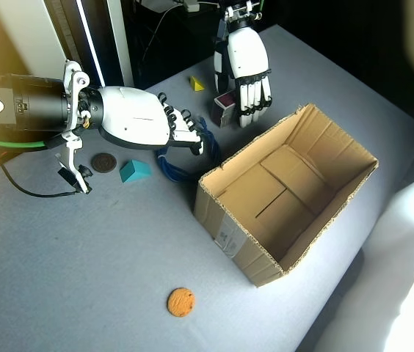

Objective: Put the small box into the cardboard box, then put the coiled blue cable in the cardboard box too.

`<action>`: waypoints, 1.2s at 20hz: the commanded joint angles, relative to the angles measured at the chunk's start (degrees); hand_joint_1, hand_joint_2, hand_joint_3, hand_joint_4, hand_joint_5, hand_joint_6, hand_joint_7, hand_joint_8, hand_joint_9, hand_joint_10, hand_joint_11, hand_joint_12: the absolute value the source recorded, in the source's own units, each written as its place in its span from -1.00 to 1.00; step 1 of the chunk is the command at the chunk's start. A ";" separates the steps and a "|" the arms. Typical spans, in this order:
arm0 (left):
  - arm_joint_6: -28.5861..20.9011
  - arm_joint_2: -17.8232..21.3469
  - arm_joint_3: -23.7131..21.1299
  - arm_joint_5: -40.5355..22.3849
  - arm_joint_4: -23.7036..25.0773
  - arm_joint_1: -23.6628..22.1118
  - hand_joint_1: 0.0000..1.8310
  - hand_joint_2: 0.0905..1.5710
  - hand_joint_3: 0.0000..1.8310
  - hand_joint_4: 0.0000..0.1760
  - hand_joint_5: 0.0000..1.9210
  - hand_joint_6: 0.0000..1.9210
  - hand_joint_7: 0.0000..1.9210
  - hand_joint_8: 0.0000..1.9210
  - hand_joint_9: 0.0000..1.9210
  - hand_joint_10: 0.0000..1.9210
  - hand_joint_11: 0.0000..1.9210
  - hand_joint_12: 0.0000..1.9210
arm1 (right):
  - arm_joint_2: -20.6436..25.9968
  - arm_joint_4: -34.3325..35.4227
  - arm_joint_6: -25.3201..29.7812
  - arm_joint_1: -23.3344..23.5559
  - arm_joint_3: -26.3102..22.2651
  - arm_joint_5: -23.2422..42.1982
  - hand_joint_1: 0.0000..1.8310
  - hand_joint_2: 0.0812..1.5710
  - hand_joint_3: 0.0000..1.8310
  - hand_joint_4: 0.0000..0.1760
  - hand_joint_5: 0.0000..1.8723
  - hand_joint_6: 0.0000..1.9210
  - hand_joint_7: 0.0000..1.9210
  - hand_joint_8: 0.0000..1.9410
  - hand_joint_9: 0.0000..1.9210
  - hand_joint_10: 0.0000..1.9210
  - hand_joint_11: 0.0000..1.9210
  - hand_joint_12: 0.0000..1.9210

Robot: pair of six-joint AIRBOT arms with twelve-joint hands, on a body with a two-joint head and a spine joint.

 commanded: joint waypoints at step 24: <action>-0.70 14.31 4.95 -4.62 9.05 -5.92 0.48 0.50 -1.00 -1.00 -0.17 0.11 -0.14 0.38 -0.26 0.60 -0.46 0.59 | 0.52 1.99 -0.65 0.03 -0.17 5.48 -0.79 0.66 -1.00 -1.00 -0.68 -1.00 -0.69 -1.00 -0.69 -1.00 -1.00 -0.18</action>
